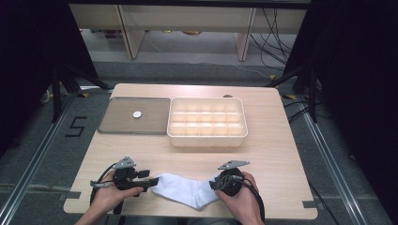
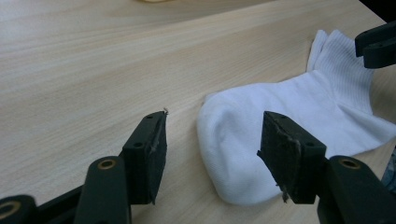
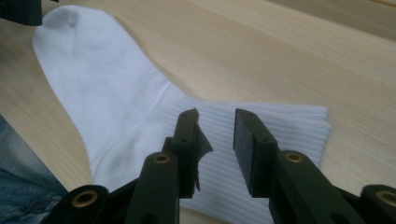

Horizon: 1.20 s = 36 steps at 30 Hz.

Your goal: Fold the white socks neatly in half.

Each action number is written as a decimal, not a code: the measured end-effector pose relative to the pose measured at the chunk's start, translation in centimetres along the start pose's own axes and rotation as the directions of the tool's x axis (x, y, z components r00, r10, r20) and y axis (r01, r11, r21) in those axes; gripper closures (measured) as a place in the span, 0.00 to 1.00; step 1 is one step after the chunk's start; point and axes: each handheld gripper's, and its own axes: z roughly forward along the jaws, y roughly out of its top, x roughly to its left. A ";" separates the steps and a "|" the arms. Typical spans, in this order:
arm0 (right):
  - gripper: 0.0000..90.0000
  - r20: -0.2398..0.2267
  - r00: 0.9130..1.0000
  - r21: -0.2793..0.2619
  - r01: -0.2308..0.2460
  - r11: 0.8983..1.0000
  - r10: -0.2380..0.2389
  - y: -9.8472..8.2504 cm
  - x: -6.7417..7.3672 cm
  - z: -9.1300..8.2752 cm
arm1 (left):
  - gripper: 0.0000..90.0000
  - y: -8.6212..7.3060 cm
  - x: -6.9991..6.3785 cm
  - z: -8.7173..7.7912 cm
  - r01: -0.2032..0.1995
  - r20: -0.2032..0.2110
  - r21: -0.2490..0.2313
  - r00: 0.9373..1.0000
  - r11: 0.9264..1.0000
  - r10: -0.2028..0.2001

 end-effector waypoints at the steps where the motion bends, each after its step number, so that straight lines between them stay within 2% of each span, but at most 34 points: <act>1: 0.79 0.000 1.000 0.000 0.000 1.000 0.000 0.0 0.0 0.0 | 0.45 0.0 -0.1 0.2 -0.001 -0.005 0.003 1.000 1.000 0.001; 2: 0.80 -0.002 1.000 0.003 0.020 1.000 -0.020 0.1 0.1 0.0 | 0.46 -0.1 -0.1 0.4 -0.006 -0.010 0.007 1.000 1.000 0.006; 5: 0.82 -0.027 0.999 -0.002 0.028 1.000 -0.028 0.3 0.3 0.2 | 0.50 -0.1 0.0 0.8 -0.007 -0.030 0.029 1.000 1.000 0.008; 6: 0.83 -0.031 0.998 -0.014 0.047 0.999 -0.047 0.4 0.3 0.4 | 0.51 -0.2 -0.1 1.0 -0.020 -0.039 0.045 0.999 0.999 0.022; 8: 0.84 -0.047 0.999 0.014 0.027 1.000 -0.026 0.4 0.7 0.4 | 0.56 -0.3 -0.3 1.3 -0.035 -0.047 0.059 0.998 0.998 0.038; 9: 0.85 -0.047 0.998 0.012 0.032 0.999 -0.032 0.4 0.8 0.5 | 0.58 -0.3 -0.4 1.4 -0.052 -0.051 0.056 0.997 0.997 0.055; 10: 0.85 -0.051 0.998 0.013 0.032 0.999 -0.032 0.4 0.9 0.6 | 0.60 -0.3 -0.7 1.4 -0.087 -0.070 0.073 0.993 0.994 0.092; 11: 0.85 -0.057 0.998 0.016 0.039 0.999 -0.038 0.5 1.1 0.7 | 0.63 -0.3 -0.7 1.4 -0.126 -0.071 0.093 0.989 0.988 0.133; 12: 0.86 -0.062 0.997 0.007 0.036 0.999 -0.036 0.5 1.3 0.9 | 0.67 -0.3 -0.8 1.5 -0.142 -0.070 0.094 0.986 0.985 0.148; 13: 0.86 -0.059 0.997 0.021 0.050 0.999 -0.049 0.6 1.4 0.8 | 0.71 -0.4 -1.0 1.6 -0.145 -0.068 0.086 0.986 0.986 0.151; 14: 0.87 -0.064 0.997 0.024 0.049 0.999 -0.047 0.7 1.7 0.8 | 0.76 -0.5 -1.1 1.7 -0.137 -0.060 0.077 0.988 0.988 0.141; 15: 0.88 -0.068 0.996 0.024 0.064 0.998 -0.062 0.9 1.8 1.0 | 0.81 -0.4 -1.1 1.6 -0.146 -0.056 0.096 0.987 0.985 0.152; 16: 0.92 -0.073 0.995 0.037 0.070 0.997 -0.068 1.1 2.1 1.1 | 0.86 -0.4 -1.2 1.8 -0.118 -0.056 0.087 0.991 0.989 0.123; 17: 0.92 -0.073 0.995 0.037 0.070 0.997 -0.068 1.1 2.1 1.1 | 0.89 -0.4 -1.2 1.8 -0.118 -0.056 0.087 0.991 0.989 0.123; 18: 0.98 -0.084 0.995 0.062 0.067 0.996 -0.062 1.5 2.7 1.4 | 0.91 -0.3 -1.0 1.7 -0.100 -0.044 0.086 0.994 0.991 0.104; 19: 0.98 -0.084 0.995 0.062 0.067 0.996 -0.062 1.5 2.7 1.4 | 0.91 -0.3 -1.1 1.8 -0.074 -0.049 0.074 0.996 0.994 0.078; 21: 1.00 -0.104 0.992 0.065 0.079 0.995 -0.072 1.8 3.0 1.8 | 0.93 -0.2 -0.8 1.8 -0.027 -0.023 0.064 0.999 0.998 0.029; 22: 1.00 -0.112 0.992 0.072 0.073 0.995 -0.065 1.9 3.2 2.0 | 0.93 -0.1 -0.7 1.6 -0.005 -0.013 0.054 1.000 0.999 0.006; 23: 1.00 -0.125 0.991 0.105 0.053 0.993 -0.040 2.1 3.5 2.2 | 0.94 0.0 -0.7 1.4 0.006 -0.004 0.051 1.000 0.999 -0.006; 26: 1.00 -0.135 0.990 0.125 0.049 0.991 -0.032 2.4 3.9 2.8 | 0.94 0.4 -0.7 0.9 0.023 0.019 0.033 1.000 0.999 -0.023; 28: 1.00 -0.139 0.990 0.145 0.029 0.989 -0.008 2.6 4.3 3.3 | 0.94 0.7 -0.9 0.6 0.023 0.034 0.032 0.999 0.999 -0.024; 34: 1.00 -0.177 0.984 0.147 0.016 0.989 0.010 3.3 5.2 4.4 | 0.94 1.2 -1.4 -0.2 0.035 0.073 0.030 0.997 0.999 -0.037; 35: 1.00 -0.204 0.979 0.114 0.055 0.992 -0.031 3.6 5.3 5.1 | 0.94 1.2 -1.5 -0.2 0.041 0.079 0.019 0.996 0.999 -0.042; 36: 1.00 -0.204 0.979 0.114 0.055 0.992 -0.031 3.6 5.3 5.1 | 0.94 1.3 -1.5 -0.3 0.041 0.085 0.022 0.996 0.999 -0.043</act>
